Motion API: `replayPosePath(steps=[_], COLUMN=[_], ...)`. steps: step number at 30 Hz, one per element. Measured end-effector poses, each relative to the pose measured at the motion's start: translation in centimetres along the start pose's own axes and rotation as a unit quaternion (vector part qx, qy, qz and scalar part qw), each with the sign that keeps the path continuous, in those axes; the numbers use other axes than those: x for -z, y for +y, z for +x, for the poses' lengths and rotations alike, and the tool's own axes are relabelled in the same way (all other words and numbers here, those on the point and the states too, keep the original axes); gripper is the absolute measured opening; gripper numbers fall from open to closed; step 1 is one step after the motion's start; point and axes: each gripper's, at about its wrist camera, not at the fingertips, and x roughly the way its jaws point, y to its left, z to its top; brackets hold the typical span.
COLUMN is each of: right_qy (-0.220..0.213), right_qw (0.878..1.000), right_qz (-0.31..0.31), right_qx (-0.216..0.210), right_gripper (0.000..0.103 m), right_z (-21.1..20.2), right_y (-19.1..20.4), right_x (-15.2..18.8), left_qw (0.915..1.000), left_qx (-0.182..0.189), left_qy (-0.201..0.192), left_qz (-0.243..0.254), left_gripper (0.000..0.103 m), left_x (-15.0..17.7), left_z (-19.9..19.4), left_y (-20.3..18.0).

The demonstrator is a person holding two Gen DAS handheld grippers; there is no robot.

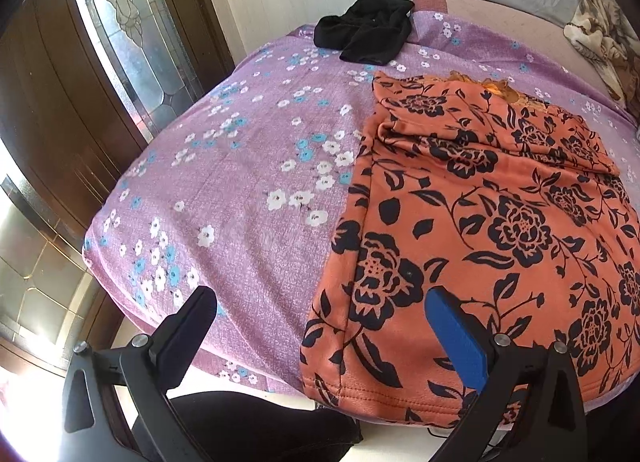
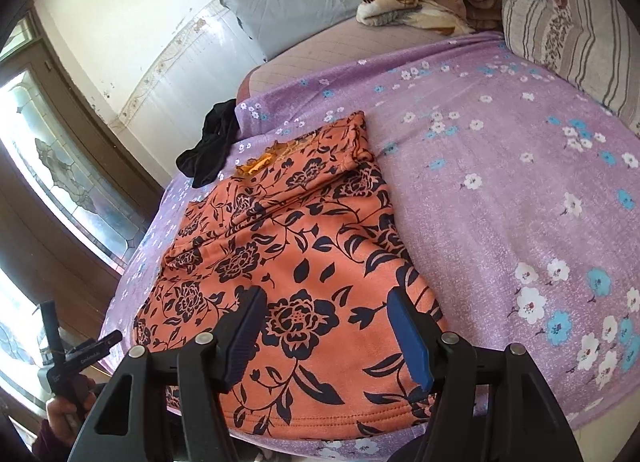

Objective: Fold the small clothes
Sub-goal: 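Fold the hem toward the collar with both tools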

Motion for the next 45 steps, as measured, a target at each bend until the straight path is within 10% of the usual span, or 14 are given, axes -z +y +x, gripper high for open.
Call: replayPosePath(steps=[8,15,27,33,45], right_qy=[0.002,-0.005,-0.003,0.001,0.123], right_qw=[0.995,0.991,0.991,0.99,0.984], right_qz=[0.095,0.122,0.121,0.13,0.122], right_qx=[-0.038,-0.057,-0.061,-0.056,0.045], right_gripper=[0.066,0.068,0.068,0.068,0.068], right_z=[0.6,0.3,0.3,0.3,4.1], right_y=[-3.1,-4.0,-3.9,-4.3,-7.0], right_x=[-0.3,-0.4,-0.3,-0.3,-3.3], left_qw=[0.9925,0.9857,0.9634,0.9704,0.9652], left_qx=[0.073,0.087,0.156,0.168,0.204], left_qy=[0.065,0.109,0.179,0.151,0.143], left_qz=[-0.073,-0.096,-0.123,-0.085,-0.08], left_gripper=[0.101,0.072,0.071,0.016,0.042], left_x=[0.2,1.4,4.1,2.9,1.5], left_z=[2.0,3.6,6.1,4.2,4.8], left_y=[2.1,3.4,3.2,1.8,0.7])
